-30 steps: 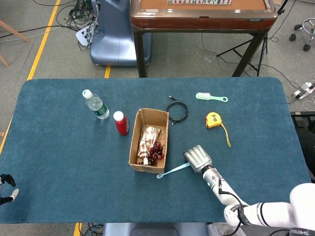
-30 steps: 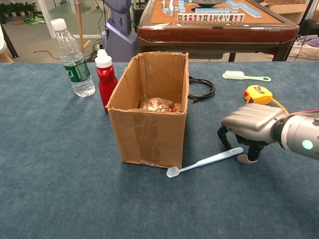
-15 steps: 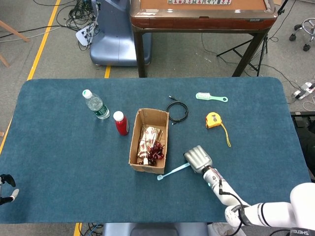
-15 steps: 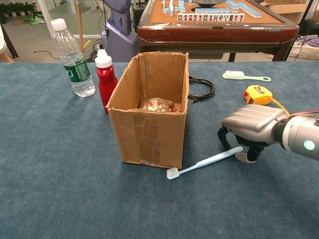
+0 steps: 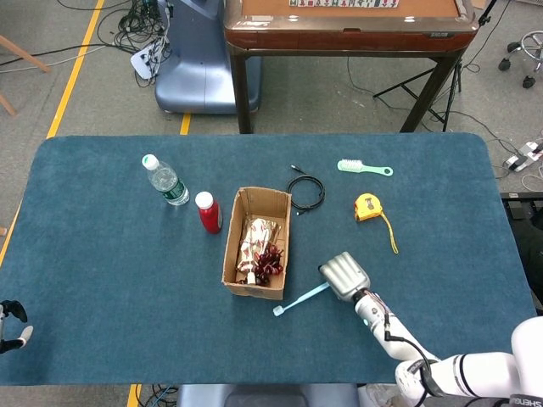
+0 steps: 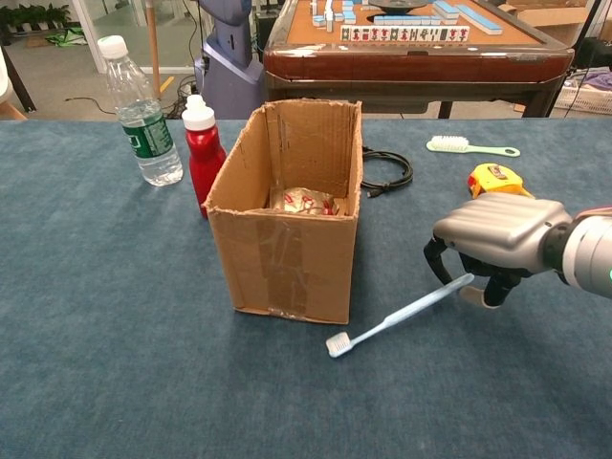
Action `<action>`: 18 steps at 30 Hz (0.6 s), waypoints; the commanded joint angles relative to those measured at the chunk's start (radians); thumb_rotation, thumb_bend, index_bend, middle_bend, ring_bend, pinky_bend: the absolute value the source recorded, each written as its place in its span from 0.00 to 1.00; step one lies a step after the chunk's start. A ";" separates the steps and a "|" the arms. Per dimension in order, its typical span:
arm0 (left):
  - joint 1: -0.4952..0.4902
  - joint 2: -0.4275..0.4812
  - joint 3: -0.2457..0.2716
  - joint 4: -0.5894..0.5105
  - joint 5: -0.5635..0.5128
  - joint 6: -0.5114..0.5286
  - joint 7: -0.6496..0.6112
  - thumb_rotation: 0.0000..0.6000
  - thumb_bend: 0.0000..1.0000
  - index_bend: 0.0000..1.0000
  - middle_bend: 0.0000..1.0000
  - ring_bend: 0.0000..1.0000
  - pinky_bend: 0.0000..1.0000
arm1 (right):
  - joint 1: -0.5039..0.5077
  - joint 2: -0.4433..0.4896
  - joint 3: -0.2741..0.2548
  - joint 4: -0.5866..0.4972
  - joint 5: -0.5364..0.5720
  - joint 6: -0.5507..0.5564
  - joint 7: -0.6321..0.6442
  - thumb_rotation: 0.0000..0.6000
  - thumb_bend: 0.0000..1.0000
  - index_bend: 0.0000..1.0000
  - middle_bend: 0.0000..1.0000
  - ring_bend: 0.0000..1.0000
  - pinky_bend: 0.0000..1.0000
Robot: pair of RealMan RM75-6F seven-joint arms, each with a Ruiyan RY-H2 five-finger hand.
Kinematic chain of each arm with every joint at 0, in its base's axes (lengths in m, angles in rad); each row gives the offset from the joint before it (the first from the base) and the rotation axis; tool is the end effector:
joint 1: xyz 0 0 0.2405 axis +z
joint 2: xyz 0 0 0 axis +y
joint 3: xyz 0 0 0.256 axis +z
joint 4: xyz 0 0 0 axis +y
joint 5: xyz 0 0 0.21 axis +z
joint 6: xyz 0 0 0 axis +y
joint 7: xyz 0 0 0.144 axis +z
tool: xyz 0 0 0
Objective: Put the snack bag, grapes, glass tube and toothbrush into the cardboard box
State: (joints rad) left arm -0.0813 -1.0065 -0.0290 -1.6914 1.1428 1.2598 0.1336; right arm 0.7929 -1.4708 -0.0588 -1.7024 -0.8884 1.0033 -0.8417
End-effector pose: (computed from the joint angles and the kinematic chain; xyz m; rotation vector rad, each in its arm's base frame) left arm -0.3628 0.1622 0.1755 -1.2502 -1.1197 -0.4774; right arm -0.1718 -0.2837 -0.0286 2.1339 -0.6820 0.4466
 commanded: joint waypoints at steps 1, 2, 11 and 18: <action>0.000 0.000 0.000 0.001 -0.001 0.000 0.000 1.00 0.28 0.56 0.46 0.37 0.65 | -0.003 0.001 -0.003 -0.002 -0.008 0.008 -0.004 1.00 0.43 0.55 1.00 1.00 1.00; 0.000 0.000 0.000 0.000 0.000 0.000 -0.001 1.00 0.28 0.56 0.46 0.37 0.65 | -0.004 0.001 -0.004 -0.002 -0.011 0.011 -0.005 1.00 0.43 0.55 1.00 1.00 1.00; 0.000 0.001 0.000 0.000 0.000 -0.001 -0.002 1.00 0.28 0.56 0.46 0.37 0.65 | -0.013 -0.005 -0.010 0.008 -0.038 0.022 -0.008 1.00 0.43 0.55 1.00 1.00 1.00; 0.000 0.001 0.000 -0.001 0.000 -0.001 -0.002 1.00 0.28 0.56 0.46 0.37 0.65 | -0.013 0.000 -0.019 0.006 -0.047 0.024 -0.033 1.00 0.44 0.55 1.00 1.00 1.00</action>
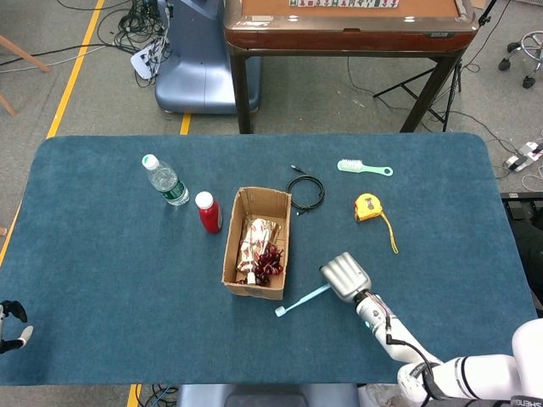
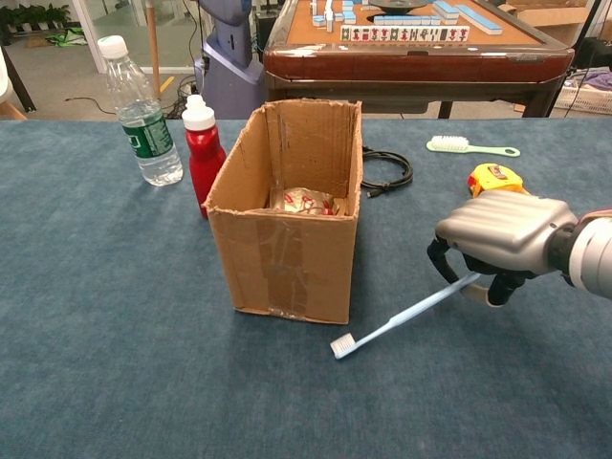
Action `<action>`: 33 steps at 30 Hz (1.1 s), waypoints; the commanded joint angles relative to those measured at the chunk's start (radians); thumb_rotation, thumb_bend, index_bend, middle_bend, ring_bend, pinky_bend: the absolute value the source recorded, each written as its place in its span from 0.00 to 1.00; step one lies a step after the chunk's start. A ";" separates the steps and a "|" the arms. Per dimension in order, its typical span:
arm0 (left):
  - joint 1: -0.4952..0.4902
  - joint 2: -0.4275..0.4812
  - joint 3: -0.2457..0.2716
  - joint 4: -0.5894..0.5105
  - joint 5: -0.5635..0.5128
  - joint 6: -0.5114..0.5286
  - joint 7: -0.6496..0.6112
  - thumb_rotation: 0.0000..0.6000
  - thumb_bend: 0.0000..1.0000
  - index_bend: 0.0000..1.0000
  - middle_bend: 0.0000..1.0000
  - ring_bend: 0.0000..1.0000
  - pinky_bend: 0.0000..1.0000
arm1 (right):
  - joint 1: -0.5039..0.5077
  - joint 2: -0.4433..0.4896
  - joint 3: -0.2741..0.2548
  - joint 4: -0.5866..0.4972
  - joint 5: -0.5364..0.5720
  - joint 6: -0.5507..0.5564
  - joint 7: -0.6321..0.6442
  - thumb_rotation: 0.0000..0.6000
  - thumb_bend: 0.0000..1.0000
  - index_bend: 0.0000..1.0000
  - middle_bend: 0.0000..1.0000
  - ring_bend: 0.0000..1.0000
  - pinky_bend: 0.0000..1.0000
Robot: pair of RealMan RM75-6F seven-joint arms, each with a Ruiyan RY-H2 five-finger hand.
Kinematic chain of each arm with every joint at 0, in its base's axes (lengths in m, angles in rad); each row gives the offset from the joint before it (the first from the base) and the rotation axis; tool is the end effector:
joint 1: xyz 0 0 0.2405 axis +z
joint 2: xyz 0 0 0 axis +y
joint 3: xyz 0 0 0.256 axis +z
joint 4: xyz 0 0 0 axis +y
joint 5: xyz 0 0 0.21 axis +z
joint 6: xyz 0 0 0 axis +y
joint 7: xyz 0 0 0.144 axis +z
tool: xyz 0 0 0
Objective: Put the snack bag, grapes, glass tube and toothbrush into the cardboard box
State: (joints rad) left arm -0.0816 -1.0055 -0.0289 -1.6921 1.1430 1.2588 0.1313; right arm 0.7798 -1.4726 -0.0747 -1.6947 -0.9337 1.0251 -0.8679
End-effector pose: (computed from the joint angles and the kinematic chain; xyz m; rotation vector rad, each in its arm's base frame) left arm -0.3627 0.1622 0.1756 -1.2500 -1.1216 -0.4787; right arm -0.1744 -0.2806 -0.0275 2.1413 -0.6103 0.4419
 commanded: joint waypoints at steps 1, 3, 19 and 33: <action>0.000 0.000 0.000 0.000 0.000 0.000 0.001 1.00 0.28 0.56 0.46 0.37 0.65 | -0.001 0.002 -0.005 -0.001 -0.005 0.004 -0.012 1.00 0.43 0.55 1.00 1.00 1.00; 0.000 0.000 0.000 -0.001 0.000 0.000 0.001 1.00 0.28 0.56 0.46 0.37 0.65 | -0.002 0.001 -0.007 0.000 -0.011 0.006 -0.017 1.00 0.43 0.55 1.00 1.00 1.00; -0.001 0.001 0.002 -0.001 0.002 -0.001 0.000 1.00 0.28 0.56 0.46 0.37 0.65 | -0.026 -0.020 -0.049 0.090 -0.231 0.030 -0.005 1.00 0.43 0.57 1.00 1.00 1.00; -0.002 -0.001 0.002 0.001 -0.001 -0.002 0.007 1.00 0.28 0.55 0.46 0.37 0.65 | -0.069 -0.012 -0.042 0.101 -0.310 0.059 -0.022 1.00 0.44 0.64 1.00 1.00 1.00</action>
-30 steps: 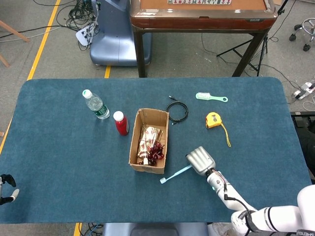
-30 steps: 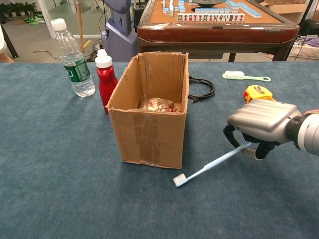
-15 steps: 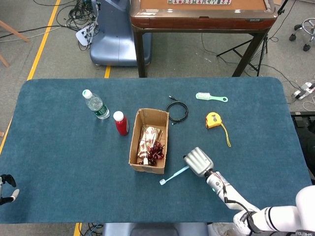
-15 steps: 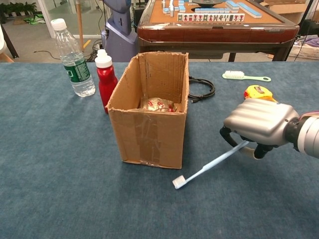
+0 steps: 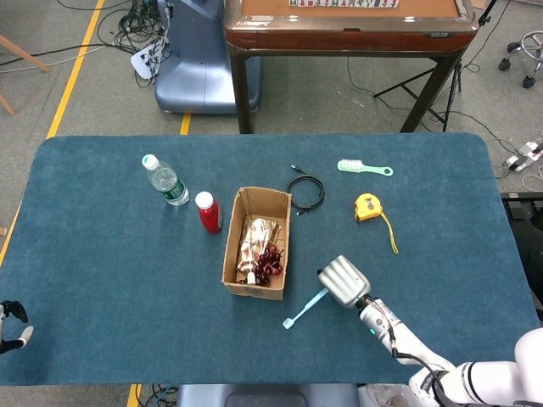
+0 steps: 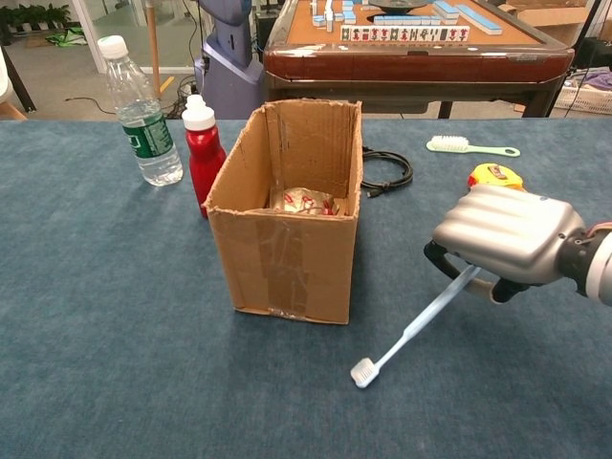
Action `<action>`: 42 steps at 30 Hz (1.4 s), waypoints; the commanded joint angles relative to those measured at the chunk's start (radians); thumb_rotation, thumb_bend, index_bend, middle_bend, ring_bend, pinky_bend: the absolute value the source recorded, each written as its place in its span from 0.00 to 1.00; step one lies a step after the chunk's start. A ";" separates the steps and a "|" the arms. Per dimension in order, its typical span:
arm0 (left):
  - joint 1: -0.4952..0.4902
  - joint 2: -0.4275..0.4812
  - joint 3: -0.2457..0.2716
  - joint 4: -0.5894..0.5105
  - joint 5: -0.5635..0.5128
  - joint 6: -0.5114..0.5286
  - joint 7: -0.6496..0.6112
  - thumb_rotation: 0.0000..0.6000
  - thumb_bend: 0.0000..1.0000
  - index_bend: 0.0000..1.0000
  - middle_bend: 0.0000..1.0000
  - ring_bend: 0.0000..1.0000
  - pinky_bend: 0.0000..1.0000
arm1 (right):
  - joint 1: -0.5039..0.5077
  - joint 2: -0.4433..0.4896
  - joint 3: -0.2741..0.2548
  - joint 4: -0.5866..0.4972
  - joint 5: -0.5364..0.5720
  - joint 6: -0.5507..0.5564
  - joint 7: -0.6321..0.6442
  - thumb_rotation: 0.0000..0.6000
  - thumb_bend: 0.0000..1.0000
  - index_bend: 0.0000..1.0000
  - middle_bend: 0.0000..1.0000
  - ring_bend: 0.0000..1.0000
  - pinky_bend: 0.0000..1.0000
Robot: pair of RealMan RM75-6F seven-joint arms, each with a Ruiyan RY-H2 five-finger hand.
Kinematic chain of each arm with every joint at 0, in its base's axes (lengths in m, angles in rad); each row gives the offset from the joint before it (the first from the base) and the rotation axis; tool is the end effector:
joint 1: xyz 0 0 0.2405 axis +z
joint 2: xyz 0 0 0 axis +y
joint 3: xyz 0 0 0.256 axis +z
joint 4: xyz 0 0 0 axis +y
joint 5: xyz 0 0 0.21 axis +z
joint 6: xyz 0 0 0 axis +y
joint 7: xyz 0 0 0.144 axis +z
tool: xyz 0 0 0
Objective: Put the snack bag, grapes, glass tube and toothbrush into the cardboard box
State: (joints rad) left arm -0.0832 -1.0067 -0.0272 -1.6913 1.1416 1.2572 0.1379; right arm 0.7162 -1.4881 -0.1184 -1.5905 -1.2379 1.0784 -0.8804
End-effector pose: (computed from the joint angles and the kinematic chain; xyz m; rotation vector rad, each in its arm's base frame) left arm -0.3629 0.1623 0.1750 -1.2544 -1.1194 -0.4723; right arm -0.1811 -0.2718 -0.0254 2.1785 -0.2801 0.5105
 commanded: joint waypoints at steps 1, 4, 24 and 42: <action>0.000 0.000 0.000 0.000 0.000 0.000 0.000 1.00 0.28 0.55 0.46 0.37 0.65 | -0.009 0.005 0.002 -0.005 -0.008 0.010 -0.017 1.00 0.45 0.64 1.00 1.00 1.00; 0.000 0.000 0.000 -0.001 0.000 0.000 0.001 1.00 0.28 0.55 0.46 0.37 0.65 | -0.020 0.015 0.004 -0.019 -0.016 0.026 -0.048 1.00 0.46 0.66 1.00 1.00 1.00; -0.003 -0.003 -0.001 0.003 -0.008 -0.004 0.006 1.00 0.28 0.55 0.46 0.37 0.65 | -0.094 0.119 0.022 -0.127 -0.132 0.120 -0.035 1.00 0.51 0.67 1.00 1.00 1.00; -0.006 -0.009 -0.001 0.007 -0.018 -0.009 0.017 1.00 0.28 0.55 0.46 0.37 0.65 | -0.153 0.237 0.062 -0.266 -0.304 0.205 0.054 1.00 0.51 0.67 1.00 1.00 1.00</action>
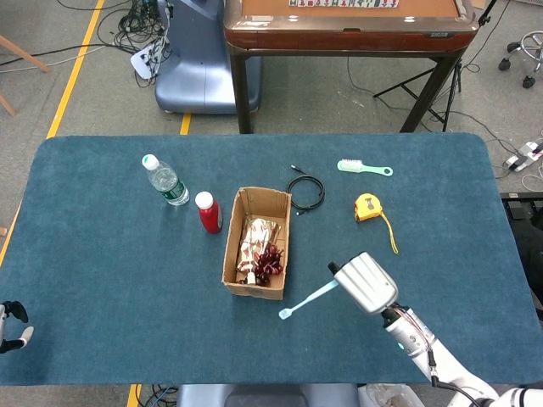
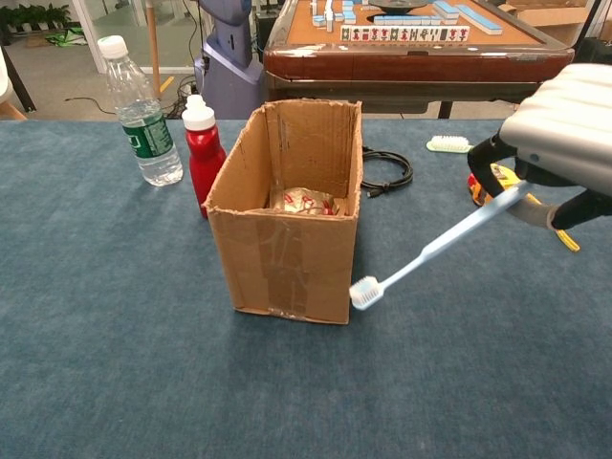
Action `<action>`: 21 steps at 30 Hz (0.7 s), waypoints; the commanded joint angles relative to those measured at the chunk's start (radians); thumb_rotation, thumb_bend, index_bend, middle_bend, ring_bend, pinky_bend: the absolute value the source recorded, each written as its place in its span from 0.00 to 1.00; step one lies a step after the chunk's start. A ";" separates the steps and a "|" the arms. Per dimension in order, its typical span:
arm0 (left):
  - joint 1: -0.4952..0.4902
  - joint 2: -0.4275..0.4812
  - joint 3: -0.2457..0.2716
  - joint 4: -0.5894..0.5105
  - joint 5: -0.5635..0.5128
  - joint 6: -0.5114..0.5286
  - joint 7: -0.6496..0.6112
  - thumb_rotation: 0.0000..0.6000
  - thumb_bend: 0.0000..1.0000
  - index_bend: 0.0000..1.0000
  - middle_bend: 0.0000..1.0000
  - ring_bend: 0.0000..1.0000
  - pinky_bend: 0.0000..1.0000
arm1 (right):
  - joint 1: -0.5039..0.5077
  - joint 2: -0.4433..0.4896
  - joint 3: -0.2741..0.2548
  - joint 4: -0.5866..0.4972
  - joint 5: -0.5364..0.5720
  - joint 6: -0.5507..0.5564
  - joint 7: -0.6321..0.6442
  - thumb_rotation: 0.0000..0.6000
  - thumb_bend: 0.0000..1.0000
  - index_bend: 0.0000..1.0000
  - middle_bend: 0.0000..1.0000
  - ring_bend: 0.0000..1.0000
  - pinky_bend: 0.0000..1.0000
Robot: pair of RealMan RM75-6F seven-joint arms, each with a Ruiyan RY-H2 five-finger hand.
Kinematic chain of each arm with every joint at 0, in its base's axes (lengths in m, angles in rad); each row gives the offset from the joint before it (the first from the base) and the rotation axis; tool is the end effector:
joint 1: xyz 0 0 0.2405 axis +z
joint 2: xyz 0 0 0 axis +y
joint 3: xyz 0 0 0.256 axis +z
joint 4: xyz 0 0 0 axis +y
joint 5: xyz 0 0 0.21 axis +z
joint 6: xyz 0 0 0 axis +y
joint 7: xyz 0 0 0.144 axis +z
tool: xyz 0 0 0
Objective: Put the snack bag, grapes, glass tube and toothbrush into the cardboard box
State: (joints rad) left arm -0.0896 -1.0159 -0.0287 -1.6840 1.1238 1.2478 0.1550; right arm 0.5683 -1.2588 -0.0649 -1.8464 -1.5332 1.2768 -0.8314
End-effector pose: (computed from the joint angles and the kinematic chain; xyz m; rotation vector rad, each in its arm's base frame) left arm -0.3651 0.1639 0.1725 -1.2541 -1.1204 -0.4546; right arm -0.1541 -0.2427 0.0597 1.9989 -0.1995 0.7878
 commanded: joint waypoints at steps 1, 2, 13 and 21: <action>0.000 0.000 0.000 0.000 0.000 0.001 -0.001 1.00 0.28 0.55 0.46 0.37 0.65 | -0.007 0.012 0.014 -0.016 -0.013 0.010 0.006 1.00 0.51 0.67 1.00 1.00 1.00; 0.001 0.000 0.000 0.000 0.001 0.001 -0.001 1.00 0.28 0.55 0.46 0.37 0.65 | -0.010 0.019 0.020 -0.025 -0.018 0.014 0.006 1.00 0.51 0.67 1.00 1.00 1.00; 0.001 0.000 0.000 -0.003 0.002 0.005 0.000 1.00 0.28 0.55 0.46 0.37 0.65 | -0.028 0.062 0.084 -0.075 -0.035 0.031 0.018 1.00 0.51 0.67 1.00 1.00 1.00; 0.003 0.002 0.000 -0.005 0.009 0.009 -0.004 1.00 0.28 0.55 0.46 0.37 0.65 | -0.021 0.079 0.149 -0.099 0.014 0.019 -0.019 1.00 0.51 0.67 1.00 1.00 1.00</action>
State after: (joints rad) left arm -0.0871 -1.0140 -0.0282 -1.6890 1.1330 1.2571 0.1511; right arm 0.5439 -1.1839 0.0750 -1.9402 -1.5297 1.3010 -0.8401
